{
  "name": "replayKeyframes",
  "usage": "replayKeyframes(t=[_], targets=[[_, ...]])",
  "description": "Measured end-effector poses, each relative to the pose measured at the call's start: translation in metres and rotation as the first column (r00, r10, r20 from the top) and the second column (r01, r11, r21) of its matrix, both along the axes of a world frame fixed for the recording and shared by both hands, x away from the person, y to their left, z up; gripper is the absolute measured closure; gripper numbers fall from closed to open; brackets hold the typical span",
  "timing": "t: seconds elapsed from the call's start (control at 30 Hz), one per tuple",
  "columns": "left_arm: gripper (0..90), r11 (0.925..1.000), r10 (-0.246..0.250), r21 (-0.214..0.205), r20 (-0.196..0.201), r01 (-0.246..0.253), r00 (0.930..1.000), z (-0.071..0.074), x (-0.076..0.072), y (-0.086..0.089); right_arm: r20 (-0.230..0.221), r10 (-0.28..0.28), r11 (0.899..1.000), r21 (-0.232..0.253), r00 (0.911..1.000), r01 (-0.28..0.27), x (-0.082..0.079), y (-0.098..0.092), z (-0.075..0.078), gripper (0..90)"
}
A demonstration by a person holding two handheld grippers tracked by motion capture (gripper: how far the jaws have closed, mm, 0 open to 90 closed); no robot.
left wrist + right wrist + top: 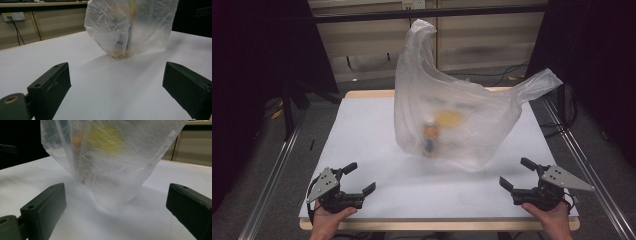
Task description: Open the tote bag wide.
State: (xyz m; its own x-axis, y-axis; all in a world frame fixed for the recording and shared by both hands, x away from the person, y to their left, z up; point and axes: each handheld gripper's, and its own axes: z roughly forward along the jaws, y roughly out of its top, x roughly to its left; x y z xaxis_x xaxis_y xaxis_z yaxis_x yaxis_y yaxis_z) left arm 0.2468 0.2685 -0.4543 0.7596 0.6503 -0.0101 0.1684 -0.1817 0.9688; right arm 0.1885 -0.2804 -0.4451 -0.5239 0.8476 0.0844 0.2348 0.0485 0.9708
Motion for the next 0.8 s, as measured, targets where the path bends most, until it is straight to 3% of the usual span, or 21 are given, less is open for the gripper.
replayKeyframes(t=[0.2,0.23,0.33,0.37,0.4,0.5,0.53,0.6,0.63,0.67,0.7,0.73,0.8], targets=[[19.4,0.9997,-0.014,0.020,0.005,0.014,0.9999,0.001,-0.001,-0.003,-0.013,0.014,1.000,0.002,0.9998,-0.014,0.002,0.001,-0.001,9.8],[26.6,0.9987,-0.034,0.038,0.008,0.033,0.9994,0.001,0.000,-0.002,-0.014,0.021,1.000,-0.004,0.9997,-0.021,0.003,0.001,-0.001,13.3],[38.7,0.9982,-0.051,0.031,-0.002,0.051,0.9987,0.001,0.000,-0.006,-0.017,0.041,0.999,0.007,0.9990,-0.041,0.006,0.001,0.000,26.9],[43.6,0.9952,-0.090,0.038,0.000,0.090,0.9959,0.002,0.002,-0.005,-0.017,0.045,0.999,0.014,0.9988,-0.045,0.007,0.002,0.000,32.3],[47.1,0.9968,-0.069,0.040,0.000,0.069,0.9976,0.003,0.001,-0.007,-0.019,0.061,0.998,0.019,0.9979,-0.061,0.008,0.001,0.001,39.3],[59.8,0.9950,-0.094,0.033,-0.008,0.094,0.9956,0.006,0.002,-0.011,-0.012,0.084,0.996,0.024,0.9964,-0.084,0.012,0.002,0.003,53.2],[61.7,0.9942,-0.095,0.050,0.005,0.095,0.9954,0.007,0.003,-0.011,-0.011,0.091,0.996,0.022,0.9958,-0.091,0.013,0.003,0.003,57.0],[66.5,0.9945,-0.103,0.021,-0.013,0.103,0.9946,0.010,0.004,-0.013,-0.013,0.105,0.994,0.029,0.9944,-0.104,0.015,0.003,0.005,63.2],[68.9,0.9933,-0.112,0.026,-0.014,0.113,0.9936,0.011,0.005,-0.014,-0.018,0.112,0.993,0.029,0.9935,-0.112,0.016,0.004,0.005,68.4],[70.5,0.9885,-0.149,0.019,-0.035,0.150,0.9882,0.013,0.006,-0.014,-0.021,0.125,0.992,0.030,0.9919,-0.125,0.017,0.003,0.006,71.1],[72.7,0.9878,-0.154,0.019,-0.041,0.154,0.9873,0.014,0.006,-0.015,-0.026,0.131,0.991,0.034,0.9911,-0.130,0.018,0.004,0.007,73.1],[74.5,0.9912,-0.127,0.033,-0.024,0.128,0.9916,0.015,0.006,-0.017,-0.029,0.135,0.990,0.039,0.9904,-0.134,0.019,0.004,0.009,76.2],[76.8,0.9899,-0.141,0.011,-0.039,0.142,0.9892,0.016,0.006,-0.020,-0.035,0.147,0.988,0.044,0.9885,-0.146,0.021,0.004,0.011,80.0]])
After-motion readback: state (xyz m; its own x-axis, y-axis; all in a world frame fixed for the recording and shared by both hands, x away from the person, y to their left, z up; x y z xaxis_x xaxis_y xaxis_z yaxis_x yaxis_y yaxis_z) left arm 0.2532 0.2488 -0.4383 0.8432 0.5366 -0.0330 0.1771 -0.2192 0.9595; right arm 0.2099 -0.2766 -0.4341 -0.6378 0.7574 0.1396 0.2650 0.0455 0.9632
